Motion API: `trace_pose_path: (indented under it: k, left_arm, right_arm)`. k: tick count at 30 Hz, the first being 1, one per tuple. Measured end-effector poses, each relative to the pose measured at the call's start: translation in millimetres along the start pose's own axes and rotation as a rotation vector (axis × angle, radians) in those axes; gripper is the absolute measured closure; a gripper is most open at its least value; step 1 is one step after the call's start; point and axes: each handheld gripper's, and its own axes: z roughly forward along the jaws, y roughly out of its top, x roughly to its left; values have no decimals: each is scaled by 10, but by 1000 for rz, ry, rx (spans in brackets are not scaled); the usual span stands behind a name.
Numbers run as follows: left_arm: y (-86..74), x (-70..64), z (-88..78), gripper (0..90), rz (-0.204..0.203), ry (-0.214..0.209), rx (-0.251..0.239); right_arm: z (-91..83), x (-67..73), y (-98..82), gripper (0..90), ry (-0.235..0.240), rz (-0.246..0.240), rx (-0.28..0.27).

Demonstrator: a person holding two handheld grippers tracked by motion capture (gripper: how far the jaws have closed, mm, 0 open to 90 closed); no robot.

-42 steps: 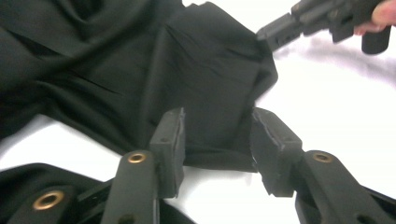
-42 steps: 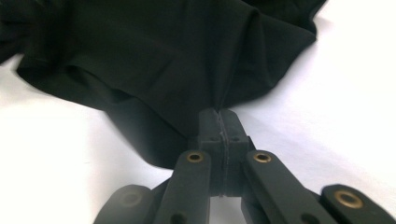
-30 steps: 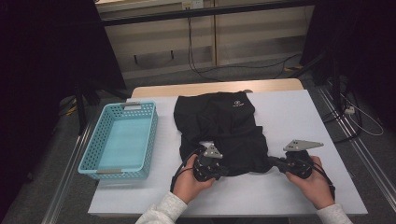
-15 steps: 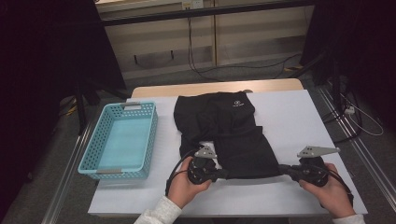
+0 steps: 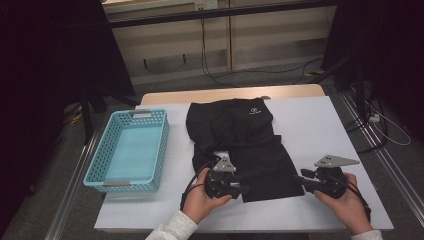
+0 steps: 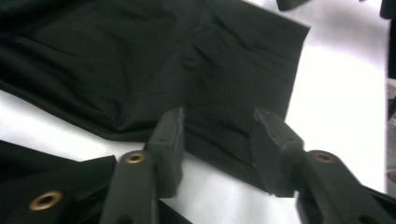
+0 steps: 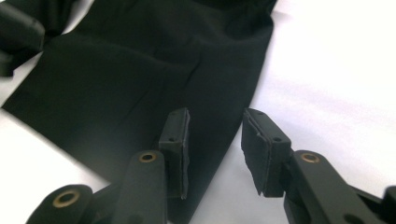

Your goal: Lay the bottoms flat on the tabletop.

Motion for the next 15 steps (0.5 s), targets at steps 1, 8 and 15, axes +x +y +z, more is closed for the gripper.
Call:
trace_pose_path:
  k: [1,8,15]
  left_arm:
    - [-13,1,19,531,-1,3,10]
    - [-34,24,43,603,-22,7,29]
    - [-30,-12,56,755,-58,-21,52]
  right_arm:
    - [27,-12,2,612,-10,9,6]
    - [99,-21,-51,653,-28,-3,62]
    - [79,-47,-76,856,31,21,65]
